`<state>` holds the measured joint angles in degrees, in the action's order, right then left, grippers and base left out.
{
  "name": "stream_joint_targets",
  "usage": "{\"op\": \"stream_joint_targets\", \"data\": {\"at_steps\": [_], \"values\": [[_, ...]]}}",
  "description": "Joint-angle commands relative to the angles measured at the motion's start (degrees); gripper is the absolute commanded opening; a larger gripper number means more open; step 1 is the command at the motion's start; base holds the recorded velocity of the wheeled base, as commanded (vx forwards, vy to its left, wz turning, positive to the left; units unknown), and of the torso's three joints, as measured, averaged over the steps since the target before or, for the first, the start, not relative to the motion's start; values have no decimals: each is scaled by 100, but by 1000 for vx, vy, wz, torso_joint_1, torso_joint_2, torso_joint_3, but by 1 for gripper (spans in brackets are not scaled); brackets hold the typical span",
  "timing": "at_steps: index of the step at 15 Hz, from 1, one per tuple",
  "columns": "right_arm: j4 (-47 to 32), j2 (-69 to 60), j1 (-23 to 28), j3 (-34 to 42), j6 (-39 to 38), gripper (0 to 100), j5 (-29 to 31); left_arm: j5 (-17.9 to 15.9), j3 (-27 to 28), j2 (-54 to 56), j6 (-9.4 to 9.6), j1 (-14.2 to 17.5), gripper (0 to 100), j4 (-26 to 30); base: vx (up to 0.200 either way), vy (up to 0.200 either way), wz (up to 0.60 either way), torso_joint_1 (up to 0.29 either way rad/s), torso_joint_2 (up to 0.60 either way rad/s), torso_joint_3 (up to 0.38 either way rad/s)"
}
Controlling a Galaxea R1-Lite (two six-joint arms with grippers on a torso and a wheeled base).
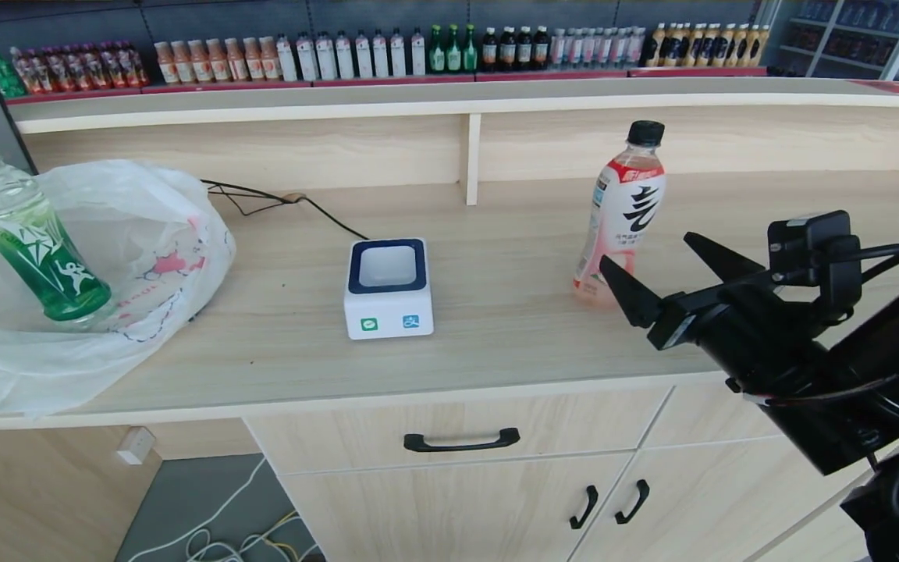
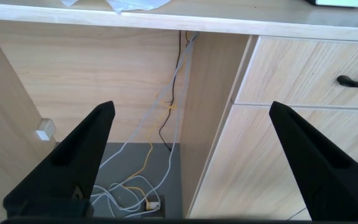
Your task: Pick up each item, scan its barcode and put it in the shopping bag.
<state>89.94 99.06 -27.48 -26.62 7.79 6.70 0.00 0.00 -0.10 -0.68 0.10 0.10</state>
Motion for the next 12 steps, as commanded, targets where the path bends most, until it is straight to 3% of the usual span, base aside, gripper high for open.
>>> {"op": "stream_joint_targets", "data": {"at_steps": [1, 12], "values": [[6, 140, 50, -71, 21, 100, -3, 0, 0, 1, -2, -1, 100, -1, 0, 0, 0, 0, 0, 0], [6, 957, 85, -1029, 109, 100, 15, 0, 0, 1, -2, -1, 100, -1, 0, 0, 0, 0, 0, 0]]}}
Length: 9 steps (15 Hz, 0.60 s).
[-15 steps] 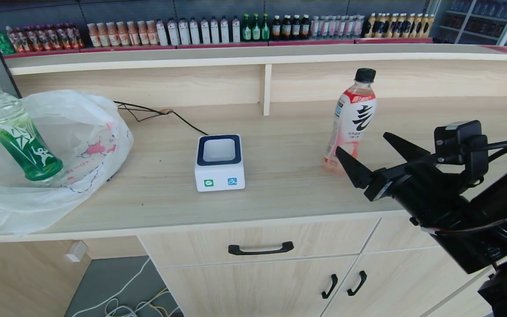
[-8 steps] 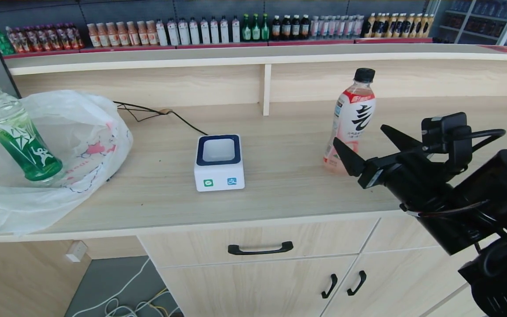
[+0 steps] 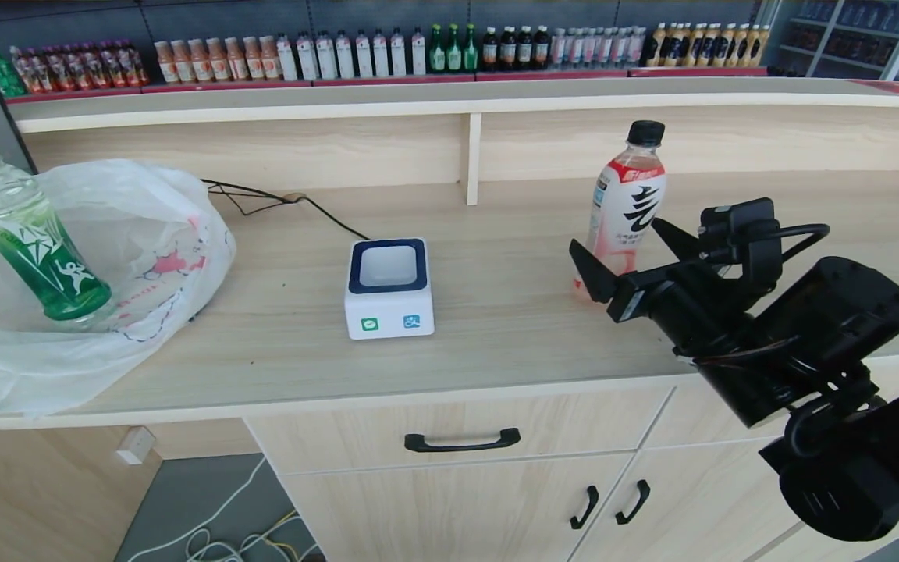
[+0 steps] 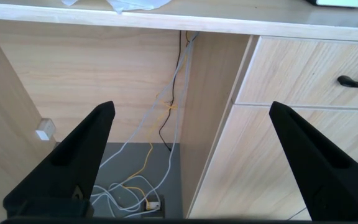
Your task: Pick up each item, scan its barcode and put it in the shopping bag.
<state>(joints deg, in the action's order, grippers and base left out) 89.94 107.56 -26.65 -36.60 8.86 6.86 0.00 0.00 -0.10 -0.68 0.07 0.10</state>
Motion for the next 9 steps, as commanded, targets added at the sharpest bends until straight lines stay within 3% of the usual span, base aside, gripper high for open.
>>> {"op": "stream_joint_targets", "data": {"at_steps": [1, 9], "values": [[6, 125, 2, -5, -7, 100, -1, 0, 0, 1, -2, 1, 100, -1, 0, 0, 0, 0, 0, 0], [6, 424, 257, -427, -25, 100, -18, 0, 0, 1, -2, 1, 100, -1, 0, 0, 0, 0, 0, 0]]}}
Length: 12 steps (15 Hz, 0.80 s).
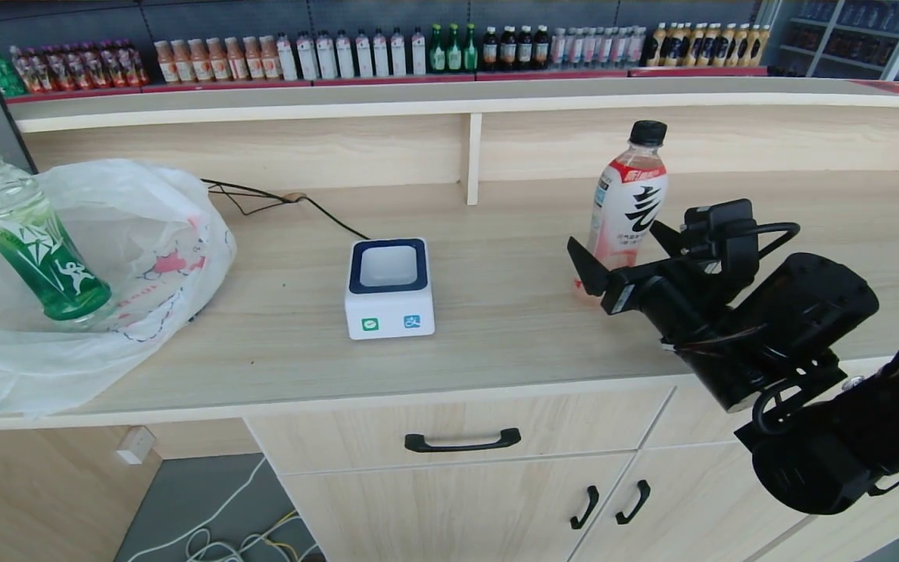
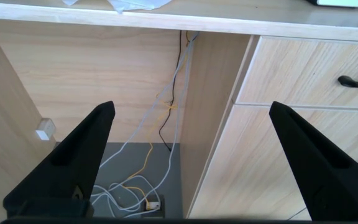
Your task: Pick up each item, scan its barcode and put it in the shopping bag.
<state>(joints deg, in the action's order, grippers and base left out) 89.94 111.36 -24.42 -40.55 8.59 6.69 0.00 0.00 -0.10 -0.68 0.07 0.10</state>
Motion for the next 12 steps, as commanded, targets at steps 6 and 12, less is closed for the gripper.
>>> {"op": "stream_joint_targets", "data": {"at_steps": [6, 12], "values": [[6, 17, 51, -59, -42, 100, -19, 0, 0, 1, -2, 1, 100, -1, 0, 0, 0, 0, 0, 0], [-645, -150, 78, -191, -183, 100, -274, 0, 0, 1, -2, 1, 100, -1, 0, 0, 0, 0, 0, 0]]}}
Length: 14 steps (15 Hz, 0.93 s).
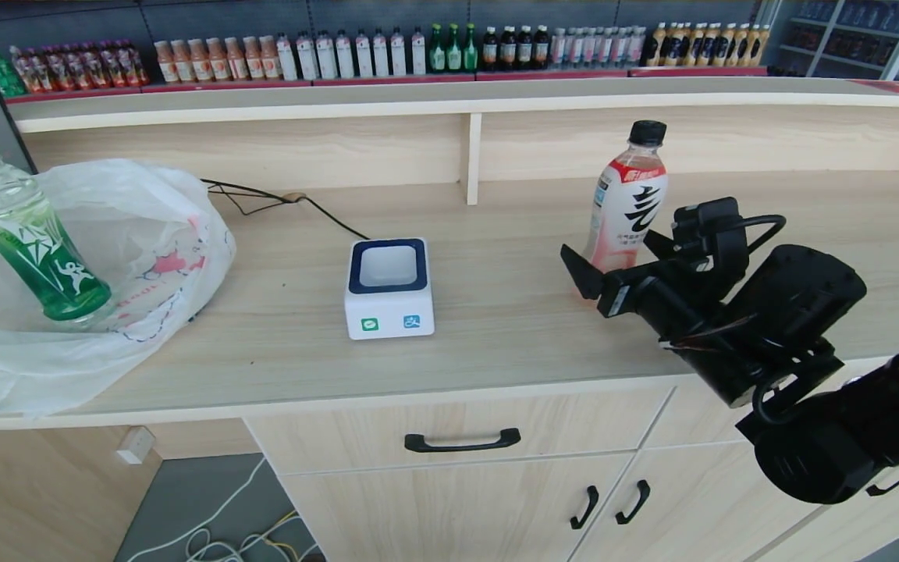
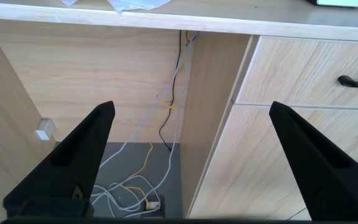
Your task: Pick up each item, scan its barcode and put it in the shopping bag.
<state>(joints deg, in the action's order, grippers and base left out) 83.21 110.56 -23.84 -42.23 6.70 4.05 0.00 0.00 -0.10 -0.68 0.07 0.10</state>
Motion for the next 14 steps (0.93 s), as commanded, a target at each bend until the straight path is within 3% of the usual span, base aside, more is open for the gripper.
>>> {"op": "stream_joint_targets", "data": {"at_steps": [1, 14], "values": [[-121, -87, 64, -101, -3, 100, -9, 0, 0, 1, -2, 1, 100, -1, 0, 0, 0, 0, 0, 0], [-1466, -8, 266, -1253, -29, 100, -9, 0, 0, 1, -2, 1, 100, -1, 0, 0, 0, 0, 0, 0]]}}
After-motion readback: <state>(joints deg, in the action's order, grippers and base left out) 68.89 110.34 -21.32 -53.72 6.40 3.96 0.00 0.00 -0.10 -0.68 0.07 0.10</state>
